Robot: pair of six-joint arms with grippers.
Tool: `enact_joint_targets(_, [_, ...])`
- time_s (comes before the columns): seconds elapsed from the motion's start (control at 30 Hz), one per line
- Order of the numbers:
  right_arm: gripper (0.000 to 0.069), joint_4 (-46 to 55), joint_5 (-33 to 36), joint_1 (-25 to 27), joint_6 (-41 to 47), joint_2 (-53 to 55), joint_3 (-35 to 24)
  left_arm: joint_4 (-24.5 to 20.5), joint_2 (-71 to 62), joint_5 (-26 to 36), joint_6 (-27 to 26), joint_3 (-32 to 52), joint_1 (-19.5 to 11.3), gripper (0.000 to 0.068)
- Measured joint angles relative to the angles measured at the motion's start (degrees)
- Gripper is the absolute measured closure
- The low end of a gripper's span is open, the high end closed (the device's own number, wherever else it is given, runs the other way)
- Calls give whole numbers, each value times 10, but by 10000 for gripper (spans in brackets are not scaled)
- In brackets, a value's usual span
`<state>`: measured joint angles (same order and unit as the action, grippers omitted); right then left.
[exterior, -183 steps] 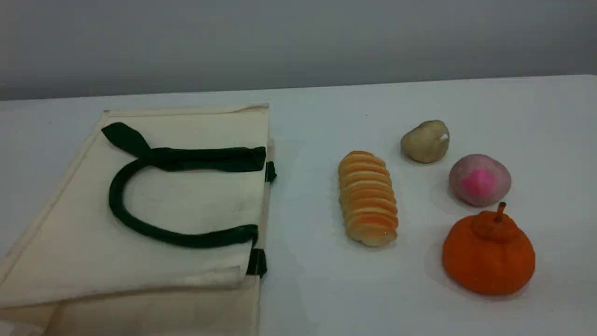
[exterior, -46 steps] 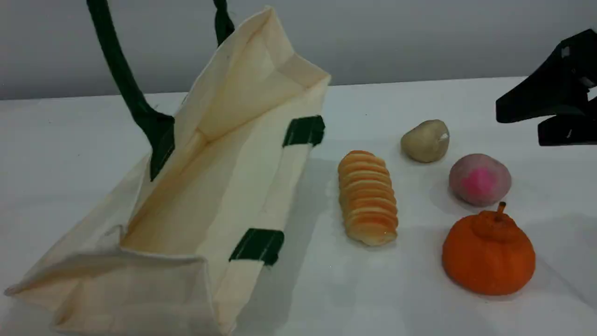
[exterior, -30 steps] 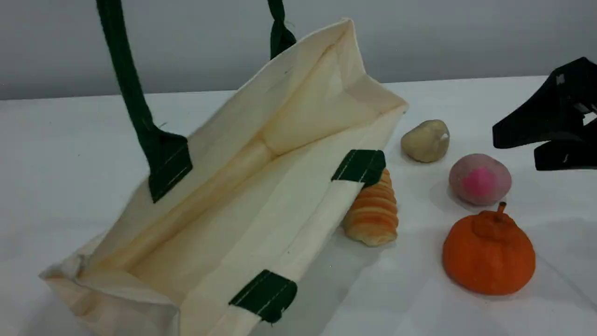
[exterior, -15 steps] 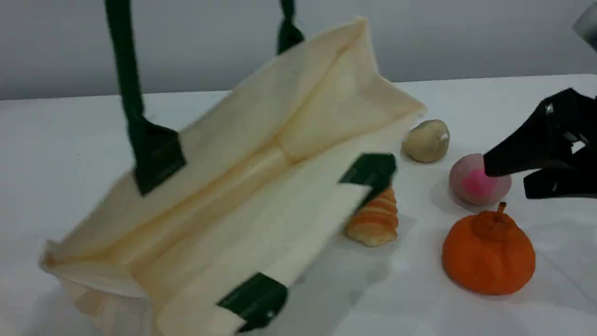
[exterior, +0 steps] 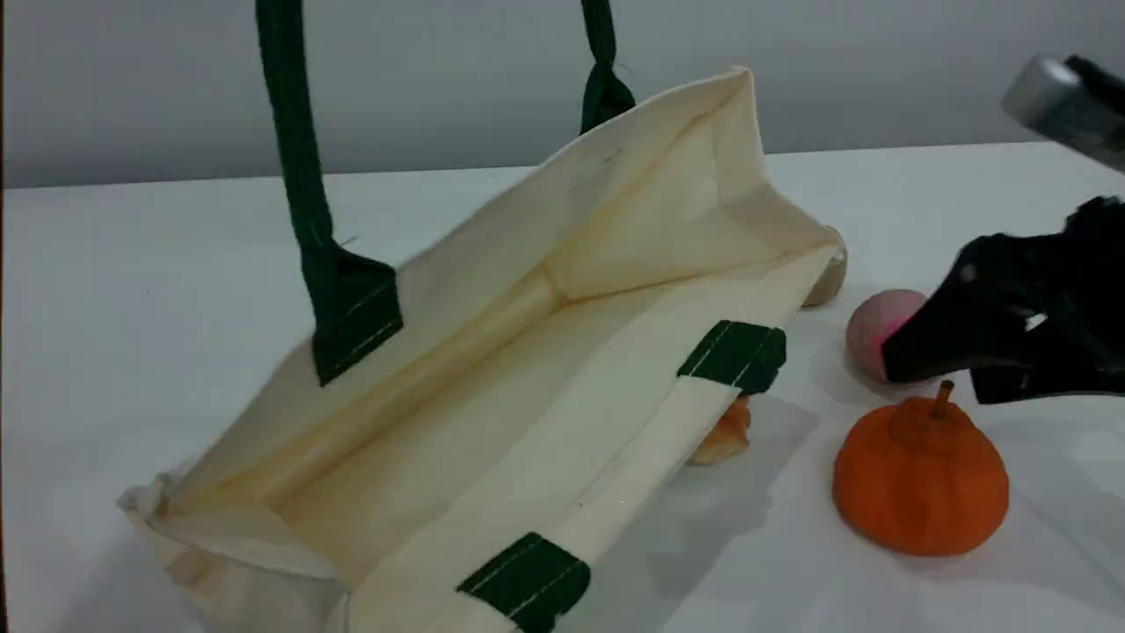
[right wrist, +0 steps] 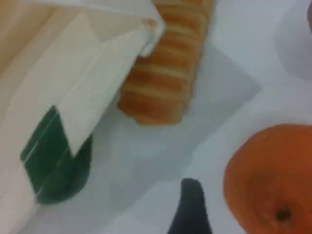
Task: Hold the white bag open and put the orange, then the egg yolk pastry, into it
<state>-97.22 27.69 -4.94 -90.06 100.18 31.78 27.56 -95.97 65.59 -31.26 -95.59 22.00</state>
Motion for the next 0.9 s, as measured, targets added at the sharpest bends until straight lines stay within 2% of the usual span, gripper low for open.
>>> enact_joint_targets(0.13, [178, -15, -50, -29, 0, 8, 0, -1, 0, 2, 3, -1, 0, 616])
enact_joint_targets(0.27, [178, -31, -78, -32, 1, 39, 1, -2, 1, 7, 3, -9, 0, 616])
enact_joint_targets(0.43, [178, -28, -39, -32, 1, 89, 8, -2, 1, 10, 3, -10, 0, 616])
enact_joint_targets(0.5, [199, -29, -17, -32, 1, 108, 16, -2, 1, 10, 3, -10, 0, 616])
enact_joint_targets(0.53, [223, -29, -9, -32, 1, 115, 19, -2, 1, 10, 3, -10, 0, 616])
enact_joint_targets(0.6, [321, -28, 5, -32, 1, 118, 20, -2, 1, 10, 3, -10, 0, 616])
enact_joint_targets(0.73, [601, -27, 30, -31, 1, 118, 20, -2, 1, 12, 3, -10, 0, 616])
enact_joint_targets(0.8, [641, -27, 29, -31, 1, 114, 19, -2, 1, 12, 3, -10, -1, 616])
enact_joint_targets(0.9, [646, -26, 27, -31, 1, 87, 12, -2, 1, 12, 3, -9, -1, 616])
